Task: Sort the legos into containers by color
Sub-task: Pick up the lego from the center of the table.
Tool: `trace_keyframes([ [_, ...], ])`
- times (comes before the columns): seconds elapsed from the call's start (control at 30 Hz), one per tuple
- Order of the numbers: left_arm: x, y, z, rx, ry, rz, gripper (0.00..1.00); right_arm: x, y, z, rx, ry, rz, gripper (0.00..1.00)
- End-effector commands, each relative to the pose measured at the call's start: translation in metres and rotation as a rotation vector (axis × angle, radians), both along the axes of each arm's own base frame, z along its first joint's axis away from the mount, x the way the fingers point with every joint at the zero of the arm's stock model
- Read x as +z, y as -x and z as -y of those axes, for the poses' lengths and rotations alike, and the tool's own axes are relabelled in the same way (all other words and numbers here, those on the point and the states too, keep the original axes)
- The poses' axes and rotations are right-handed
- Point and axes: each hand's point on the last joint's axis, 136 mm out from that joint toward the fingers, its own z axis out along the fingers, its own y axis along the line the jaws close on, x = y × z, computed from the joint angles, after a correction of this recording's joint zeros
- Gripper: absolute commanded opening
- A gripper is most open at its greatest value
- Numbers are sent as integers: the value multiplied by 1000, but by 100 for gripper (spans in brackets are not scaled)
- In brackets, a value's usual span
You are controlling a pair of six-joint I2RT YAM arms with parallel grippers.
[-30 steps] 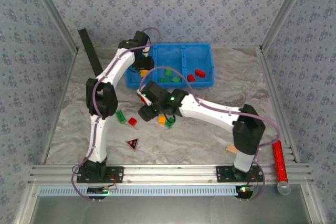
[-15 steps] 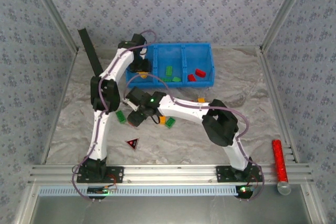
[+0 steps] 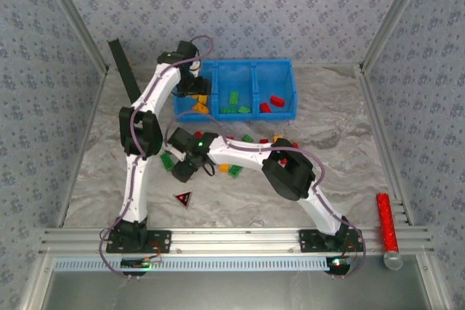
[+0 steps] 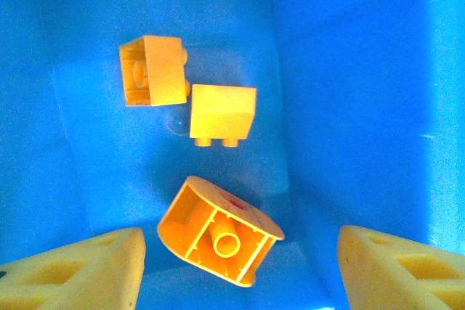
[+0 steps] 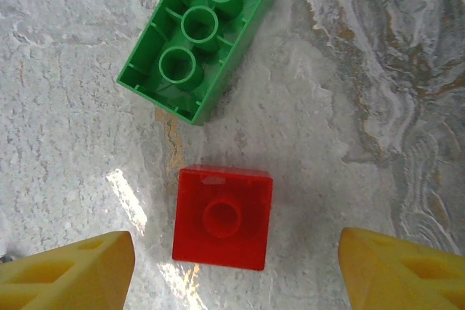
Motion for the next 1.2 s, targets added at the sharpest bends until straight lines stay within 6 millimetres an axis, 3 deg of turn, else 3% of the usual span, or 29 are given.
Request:
trace_keyframes([
  [0.0,46,13,1,-19,50,47,71,-2,-3,-7,30,-8,-1,76],
  [0.33,112,36,-2,-29,99,132,71,-24,-14,-9,39,2,-13,64],
  [0.5,130,56,-8,-29,101,148,71,-30,-18,-10,40,-1,-13,59],
  [0.67,135,88,-25,-9,97,151,72,-33,-20,-9,39,-4,-12,47],
  [0.87,136,139,-72,109,94,140,72,-27,-18,2,35,-8,-10,33],
  [1.03,131,185,-112,208,64,146,73,-9,-14,34,-5,-12,-13,29],
  [1.17,123,219,-126,251,46,126,74,15,-9,70,-53,-11,-7,28],
])
